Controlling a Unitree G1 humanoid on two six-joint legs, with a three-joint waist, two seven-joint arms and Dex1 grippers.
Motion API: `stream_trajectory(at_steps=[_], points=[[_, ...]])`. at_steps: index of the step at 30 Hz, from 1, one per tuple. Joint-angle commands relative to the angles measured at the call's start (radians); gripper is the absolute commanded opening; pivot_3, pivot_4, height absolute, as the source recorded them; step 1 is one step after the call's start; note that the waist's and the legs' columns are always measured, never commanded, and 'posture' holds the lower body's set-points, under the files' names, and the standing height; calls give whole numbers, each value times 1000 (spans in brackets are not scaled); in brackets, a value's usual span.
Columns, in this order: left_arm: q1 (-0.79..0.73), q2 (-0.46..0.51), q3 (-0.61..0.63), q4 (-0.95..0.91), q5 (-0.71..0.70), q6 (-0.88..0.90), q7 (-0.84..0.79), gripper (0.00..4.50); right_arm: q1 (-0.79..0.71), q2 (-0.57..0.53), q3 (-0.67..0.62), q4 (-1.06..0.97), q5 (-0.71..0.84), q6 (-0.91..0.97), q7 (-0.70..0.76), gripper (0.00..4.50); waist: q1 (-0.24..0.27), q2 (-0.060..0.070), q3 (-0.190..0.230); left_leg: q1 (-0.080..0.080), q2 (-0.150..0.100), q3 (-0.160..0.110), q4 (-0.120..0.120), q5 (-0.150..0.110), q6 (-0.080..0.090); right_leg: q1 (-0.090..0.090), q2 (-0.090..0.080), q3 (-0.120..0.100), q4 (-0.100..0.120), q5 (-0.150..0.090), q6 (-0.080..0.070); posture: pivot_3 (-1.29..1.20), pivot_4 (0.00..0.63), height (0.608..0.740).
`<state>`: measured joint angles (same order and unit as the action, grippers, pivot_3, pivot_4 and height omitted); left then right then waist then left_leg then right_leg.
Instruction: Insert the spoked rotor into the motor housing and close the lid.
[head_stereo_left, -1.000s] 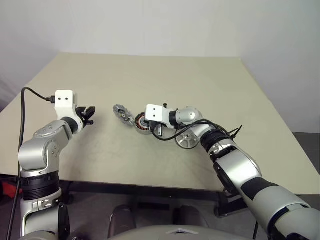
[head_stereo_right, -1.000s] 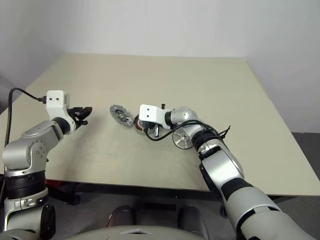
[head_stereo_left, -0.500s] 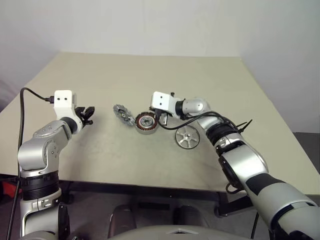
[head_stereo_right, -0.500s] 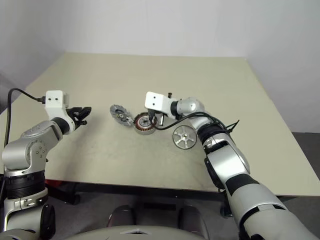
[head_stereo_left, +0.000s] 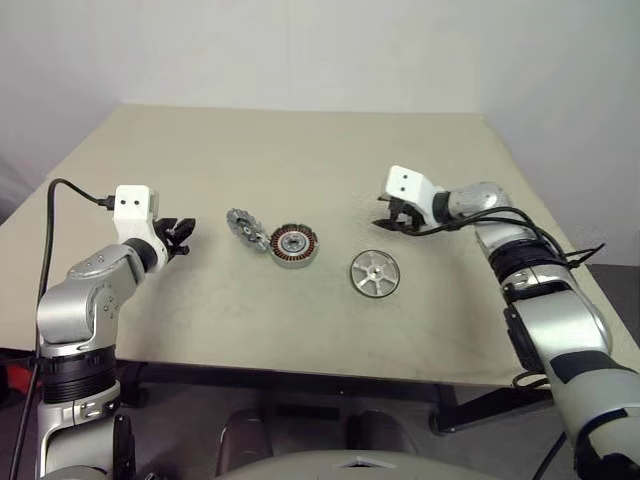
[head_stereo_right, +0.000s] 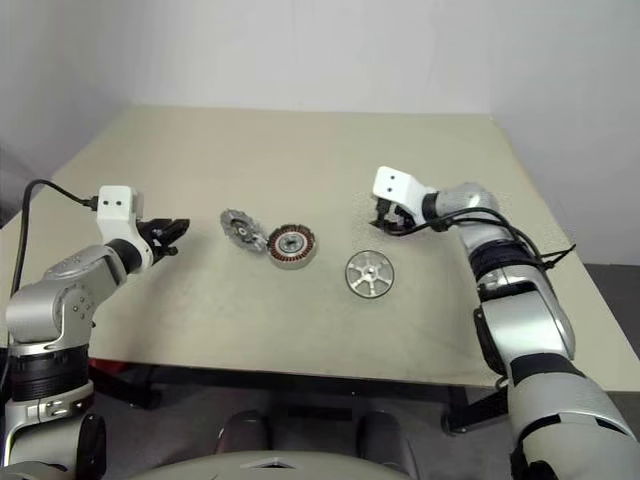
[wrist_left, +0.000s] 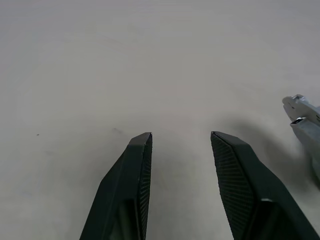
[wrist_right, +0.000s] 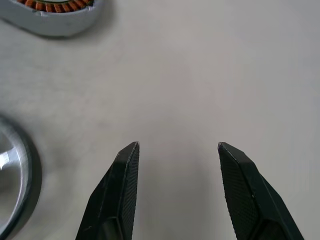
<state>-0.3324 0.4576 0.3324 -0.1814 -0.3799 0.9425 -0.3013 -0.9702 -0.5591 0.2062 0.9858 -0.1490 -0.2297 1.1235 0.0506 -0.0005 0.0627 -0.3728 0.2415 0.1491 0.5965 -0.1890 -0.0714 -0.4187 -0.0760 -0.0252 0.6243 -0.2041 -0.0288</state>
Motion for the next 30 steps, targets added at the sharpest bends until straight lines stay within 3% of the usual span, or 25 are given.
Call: stream_trajectory(at_steps=[1,9,30], points=[[-6,-8,-12,-4,-6,-30,-3,1971,-3,-50,-29,-37,53,24,119,2608,0,0,0,0,0,0,0,0,0,0,0,0,0,0,0,0,0,740],[-7,-16,-17,-1,-6,-34,0,1971,95,-100,-60,-21,158,209,431,2608,10,0,0,-1,0,0,1,-1,2,0,0,-1,0,0,0,0,0,740],[18,-3,-13,-23,0,-33,3,1971,131,-69,-47,53,158,337,481,2608,29,0,0,0,0,0,2,-1,2,0,0,-1,1,0,0,0,0,740]])
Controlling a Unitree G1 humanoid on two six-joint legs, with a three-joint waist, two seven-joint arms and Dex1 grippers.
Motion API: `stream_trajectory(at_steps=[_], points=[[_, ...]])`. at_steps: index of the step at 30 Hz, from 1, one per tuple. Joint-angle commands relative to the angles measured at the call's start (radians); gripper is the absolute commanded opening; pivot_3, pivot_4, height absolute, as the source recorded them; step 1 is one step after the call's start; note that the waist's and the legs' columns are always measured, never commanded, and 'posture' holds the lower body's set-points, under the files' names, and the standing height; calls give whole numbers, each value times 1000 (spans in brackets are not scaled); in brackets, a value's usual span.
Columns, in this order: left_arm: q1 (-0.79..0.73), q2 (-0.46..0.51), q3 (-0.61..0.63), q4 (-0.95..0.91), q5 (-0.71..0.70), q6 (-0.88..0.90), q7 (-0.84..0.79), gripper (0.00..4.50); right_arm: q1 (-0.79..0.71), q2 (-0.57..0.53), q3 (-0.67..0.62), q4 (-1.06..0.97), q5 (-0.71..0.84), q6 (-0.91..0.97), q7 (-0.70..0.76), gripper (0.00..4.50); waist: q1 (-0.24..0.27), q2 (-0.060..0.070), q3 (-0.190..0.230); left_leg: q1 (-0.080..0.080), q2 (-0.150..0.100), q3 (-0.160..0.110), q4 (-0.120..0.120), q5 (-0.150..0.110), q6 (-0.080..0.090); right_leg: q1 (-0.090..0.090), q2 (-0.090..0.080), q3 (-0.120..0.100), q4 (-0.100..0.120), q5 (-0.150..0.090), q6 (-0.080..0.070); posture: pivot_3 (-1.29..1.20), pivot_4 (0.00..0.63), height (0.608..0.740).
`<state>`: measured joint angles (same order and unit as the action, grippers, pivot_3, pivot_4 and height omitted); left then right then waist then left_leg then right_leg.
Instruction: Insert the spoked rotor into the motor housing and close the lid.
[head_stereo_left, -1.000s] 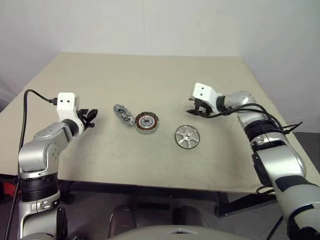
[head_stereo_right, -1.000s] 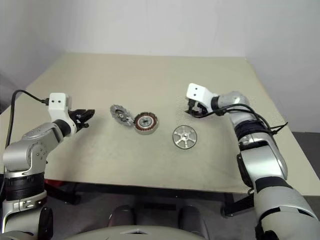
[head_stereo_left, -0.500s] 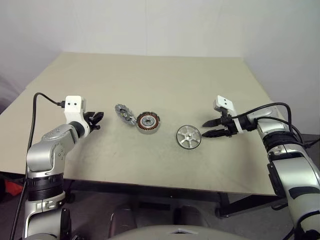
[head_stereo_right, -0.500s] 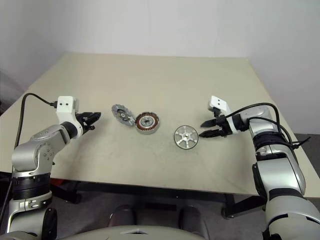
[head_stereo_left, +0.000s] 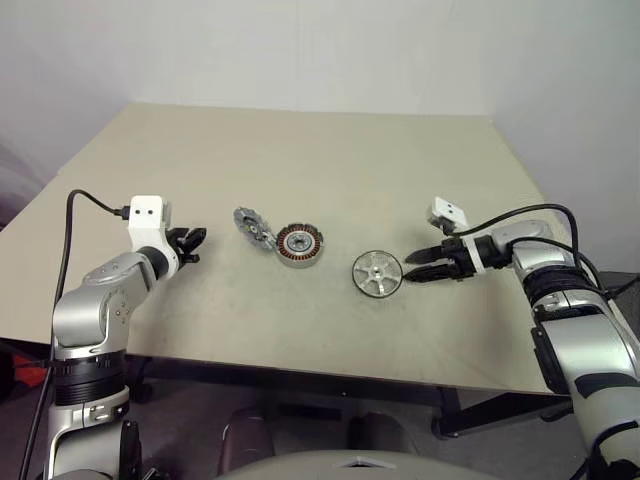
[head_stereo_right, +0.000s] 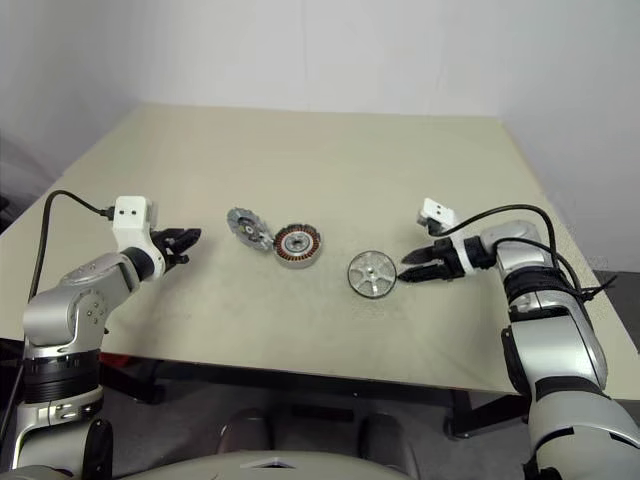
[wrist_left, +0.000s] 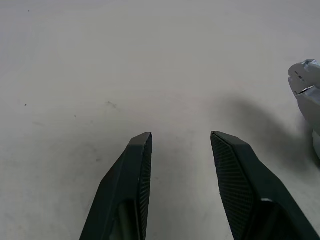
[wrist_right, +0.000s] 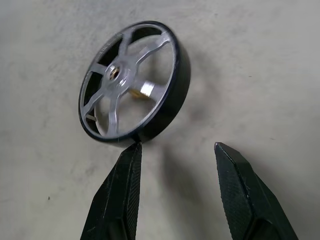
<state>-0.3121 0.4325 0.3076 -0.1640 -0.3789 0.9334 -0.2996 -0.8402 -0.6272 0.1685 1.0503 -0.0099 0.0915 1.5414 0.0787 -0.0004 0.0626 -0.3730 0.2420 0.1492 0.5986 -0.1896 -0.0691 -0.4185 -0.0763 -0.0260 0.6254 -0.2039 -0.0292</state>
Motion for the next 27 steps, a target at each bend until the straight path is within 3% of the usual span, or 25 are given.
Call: stream_trajectory(at_steps=[1,14,22,25,27], points=[[1,23,12,-42,0,-24,1,1971,2,-2,-10,-16,18,18,64,2608,1,0,0,0,0,0,0,0,0,0,0,0,0,0,0,0,0,740],[7,11,-6,-49,2,-25,6,1971,-55,-47,31,89,-124,-153,-173,2608,2,0,0,3,-1,0,0,0,0,4,-1,0,0,0,0,0,0,740],[6,6,-21,-49,4,-23,10,1971,-95,-38,29,191,-200,-157,-546,2608,1,-1,0,10,-2,0,1,0,0,12,-2,-1,-2,0,0,0,0,740],[7,10,-25,-46,4,-23,8,1971,-154,-4,-75,216,-88,-35,-522,2608,1,0,0,10,-3,0,1,0,0,12,-3,-1,-2,0,0,0,0,740],[7,11,-26,-45,5,-22,7,1971,-214,20,-174,221,23,122,-411,2608,-5,1,0,9,-3,0,1,0,0,12,-3,-1,-1,0,0,0,0,740]])
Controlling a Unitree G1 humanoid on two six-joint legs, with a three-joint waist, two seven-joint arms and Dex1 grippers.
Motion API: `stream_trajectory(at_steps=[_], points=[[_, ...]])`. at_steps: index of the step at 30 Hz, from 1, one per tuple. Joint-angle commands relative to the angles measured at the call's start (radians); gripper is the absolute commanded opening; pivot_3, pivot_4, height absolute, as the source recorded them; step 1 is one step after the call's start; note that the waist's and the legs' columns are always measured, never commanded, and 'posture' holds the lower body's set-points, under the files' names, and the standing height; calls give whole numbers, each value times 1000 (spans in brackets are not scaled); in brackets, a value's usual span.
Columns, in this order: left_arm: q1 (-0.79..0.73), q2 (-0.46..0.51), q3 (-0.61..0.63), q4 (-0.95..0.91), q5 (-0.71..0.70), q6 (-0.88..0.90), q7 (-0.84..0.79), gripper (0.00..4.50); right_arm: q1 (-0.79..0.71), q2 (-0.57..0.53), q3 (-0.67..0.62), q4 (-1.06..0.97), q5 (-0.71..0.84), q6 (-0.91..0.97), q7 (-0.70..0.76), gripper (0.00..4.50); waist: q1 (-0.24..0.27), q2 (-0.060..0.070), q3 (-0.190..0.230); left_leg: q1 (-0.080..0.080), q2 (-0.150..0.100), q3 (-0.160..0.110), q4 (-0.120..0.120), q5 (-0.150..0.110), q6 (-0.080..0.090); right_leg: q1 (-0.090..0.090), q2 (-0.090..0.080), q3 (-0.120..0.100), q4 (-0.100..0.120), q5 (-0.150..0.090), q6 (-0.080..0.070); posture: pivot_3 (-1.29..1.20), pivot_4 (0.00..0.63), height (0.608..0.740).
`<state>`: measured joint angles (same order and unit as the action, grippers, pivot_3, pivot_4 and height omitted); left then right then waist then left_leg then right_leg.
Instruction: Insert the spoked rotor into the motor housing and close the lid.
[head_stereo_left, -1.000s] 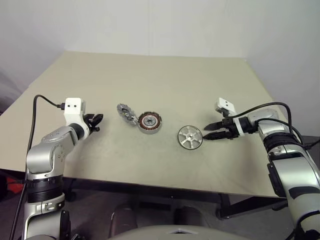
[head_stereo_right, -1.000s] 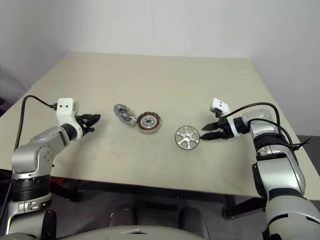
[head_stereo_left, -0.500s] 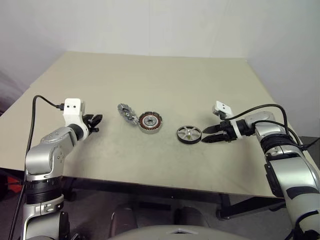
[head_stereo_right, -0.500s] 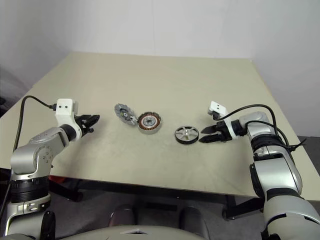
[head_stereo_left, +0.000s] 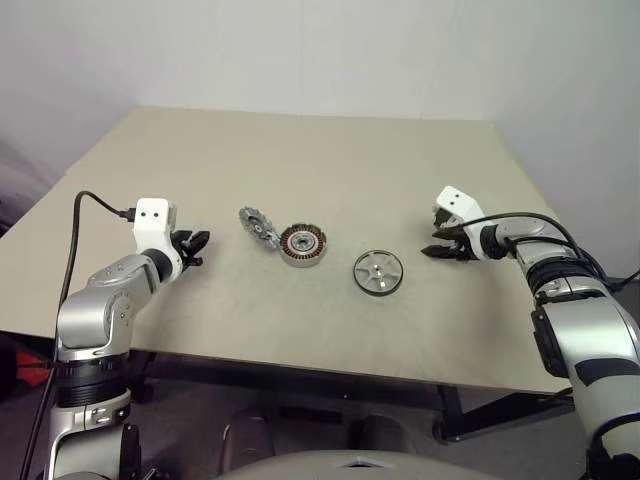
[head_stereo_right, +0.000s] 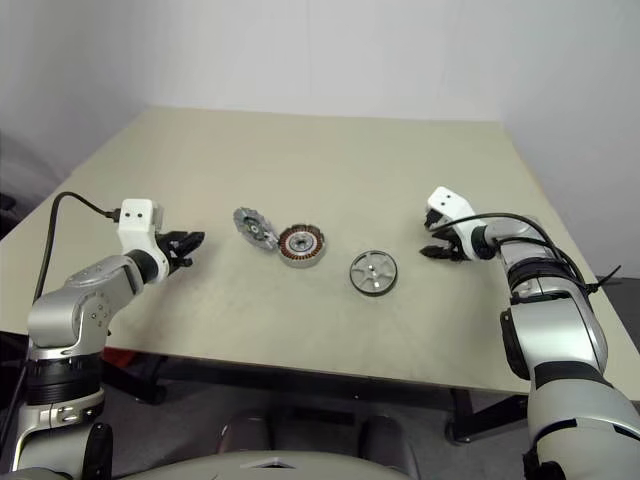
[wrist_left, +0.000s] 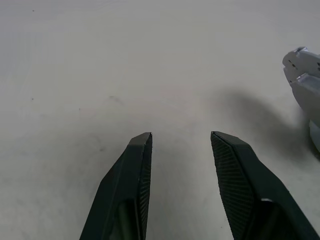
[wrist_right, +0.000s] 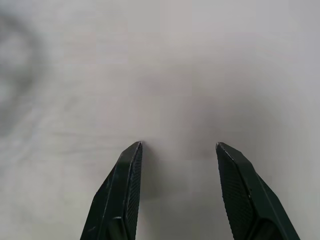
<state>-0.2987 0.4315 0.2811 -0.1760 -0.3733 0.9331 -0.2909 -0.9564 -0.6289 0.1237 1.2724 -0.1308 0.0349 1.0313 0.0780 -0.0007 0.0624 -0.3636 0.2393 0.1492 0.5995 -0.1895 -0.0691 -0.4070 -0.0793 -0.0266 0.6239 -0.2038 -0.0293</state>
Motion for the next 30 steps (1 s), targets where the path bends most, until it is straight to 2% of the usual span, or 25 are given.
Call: stream_trajectory(at_steps=[1,5,8,13,19,30], points=[[-7,12,0,-32,-1,-21,-2,1971,-117,25,-156,-8,180,249,183,2608,-8,2,1,0,0,0,0,0,0,-1,0,0,1,0,0,0,0,740],[-5,12,-5,-31,-1,-20,-2,1971,-124,11,-160,-75,232,448,479,2608,-7,3,0,-5,5,0,-1,0,0,-6,4,-2,0,0,-1,0,0,740],[4,7,-11,-34,0,-21,-1,1971,-99,-16,-114,-148,264,521,573,2608,3,3,0,-11,6,0,-2,0,1,-12,4,-3,0,-1,-3,0,0,740],[10,0,-14,-38,-1,-22,2,1971,10,-70,41,-252,300,471,583,2608,29,3,0,-15,4,0,-1,1,5,-15,2,-3,-1,-1,-3,0,0,740],[31,-3,-16,-59,-4,-19,4,1971,42,-75,57,-206,274,440,583,2608,24,3,0,-13,4,0,0,0,1,-15,2,-2,2,0,-3,0,0,740],[26,6,-19,-55,2,-20,1,1971,154,-69,151,-333,345,485,583,2608,21,3,0,-12,4,0,0,0,1,-13,3,-2,2,0,-3,0,0,740]])
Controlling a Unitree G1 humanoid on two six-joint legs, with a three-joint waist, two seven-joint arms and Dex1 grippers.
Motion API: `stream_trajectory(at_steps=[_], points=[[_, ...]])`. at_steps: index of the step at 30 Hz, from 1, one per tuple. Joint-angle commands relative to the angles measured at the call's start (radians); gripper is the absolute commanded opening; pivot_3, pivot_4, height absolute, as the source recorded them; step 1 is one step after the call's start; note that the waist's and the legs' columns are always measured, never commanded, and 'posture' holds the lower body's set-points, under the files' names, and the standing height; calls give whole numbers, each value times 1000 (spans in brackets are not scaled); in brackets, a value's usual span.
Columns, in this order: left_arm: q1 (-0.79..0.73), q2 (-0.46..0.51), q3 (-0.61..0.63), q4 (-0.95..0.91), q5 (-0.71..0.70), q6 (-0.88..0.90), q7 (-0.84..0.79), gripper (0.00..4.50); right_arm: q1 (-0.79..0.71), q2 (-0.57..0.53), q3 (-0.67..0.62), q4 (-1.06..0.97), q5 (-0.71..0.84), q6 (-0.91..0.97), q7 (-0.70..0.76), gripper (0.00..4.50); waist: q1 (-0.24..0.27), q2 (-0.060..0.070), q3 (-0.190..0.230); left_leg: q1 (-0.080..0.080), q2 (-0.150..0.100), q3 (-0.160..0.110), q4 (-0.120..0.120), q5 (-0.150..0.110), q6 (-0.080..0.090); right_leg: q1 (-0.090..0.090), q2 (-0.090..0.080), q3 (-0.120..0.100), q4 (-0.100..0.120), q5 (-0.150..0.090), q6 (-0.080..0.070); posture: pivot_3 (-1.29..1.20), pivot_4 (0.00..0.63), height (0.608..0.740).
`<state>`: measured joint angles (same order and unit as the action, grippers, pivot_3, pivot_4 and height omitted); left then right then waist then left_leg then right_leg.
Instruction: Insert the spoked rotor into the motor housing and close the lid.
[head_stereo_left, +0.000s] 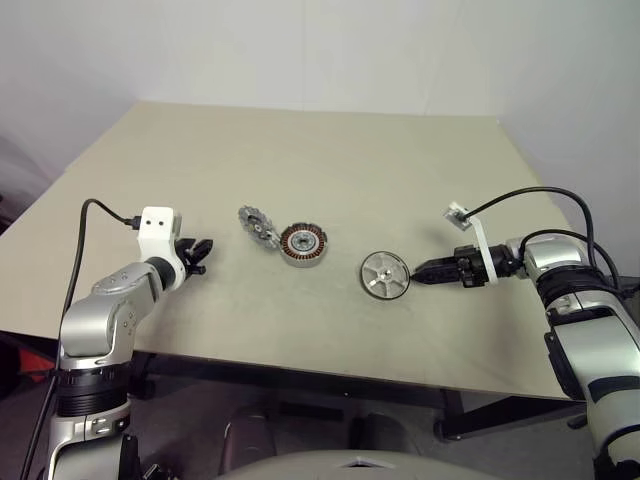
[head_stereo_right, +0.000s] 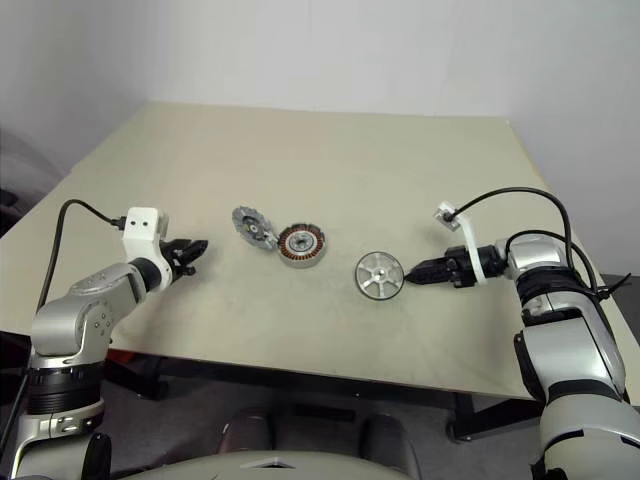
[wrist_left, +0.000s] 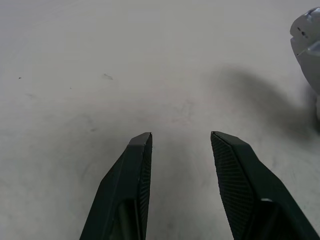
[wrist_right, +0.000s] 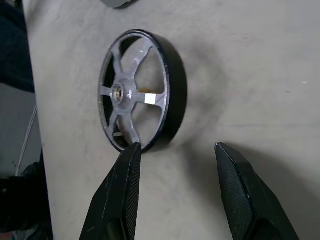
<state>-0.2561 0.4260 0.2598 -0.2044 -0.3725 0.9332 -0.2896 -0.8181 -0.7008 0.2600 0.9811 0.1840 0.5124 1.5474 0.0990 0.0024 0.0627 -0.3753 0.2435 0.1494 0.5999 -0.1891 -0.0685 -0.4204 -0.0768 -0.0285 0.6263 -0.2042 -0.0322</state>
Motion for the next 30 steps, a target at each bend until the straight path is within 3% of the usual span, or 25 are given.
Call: stream_trajectory(at_steps=[1,10,16,19,22,25,30], points=[[-16,10,0,-28,1,-20,1,1971,25,11,17,-48,35,16,67,2608,0,0,0,0,0,0,0,0,0,0,0,0,0,0,0,0,0,740],[-12,19,-5,-29,7,-19,2,1971,43,83,1,-85,46,142,49,2608,-7,-2,-1,4,1,0,-1,0,0,2,1,0,0,0,0,0,0,740],[0,17,-7,-39,10,-21,6,1971,31,148,-60,-97,58,279,-44,2608,-8,-2,-2,9,1,0,-2,0,-1,6,2,1,0,0,0,0,0,740],[3,19,-8,-42,10,-21,6,1971,23,165,-92,-94,55,319,-92,1977,-9,-2,-2,11,1,0,-2,0,-1,8,2,1,0,0,0,0,0,740],[0,25,-10,-48,4,-30,-7,1971,22,170,-108,-92,50,342,-117,1003,-6,-2,-2,11,1,0,-2,0,-1,9,1,1,0,0,0,0,0,740],[-5,30,-11,-65,-20,-35,-39,1971,13,174,-127,-105,68,388,-122,492,-5,-2,-2,15,1,0,-2,0,-1,14,1,0,-2,0,0,0,0,740],[-3,57,-20,-110,-67,-20,-114,1971,-11,195,-169,-199,141,520,-127,395,-4,-1,-1,18,0,0,-2,0,-2,16,0,1,-2,0,1,0,0,740]])
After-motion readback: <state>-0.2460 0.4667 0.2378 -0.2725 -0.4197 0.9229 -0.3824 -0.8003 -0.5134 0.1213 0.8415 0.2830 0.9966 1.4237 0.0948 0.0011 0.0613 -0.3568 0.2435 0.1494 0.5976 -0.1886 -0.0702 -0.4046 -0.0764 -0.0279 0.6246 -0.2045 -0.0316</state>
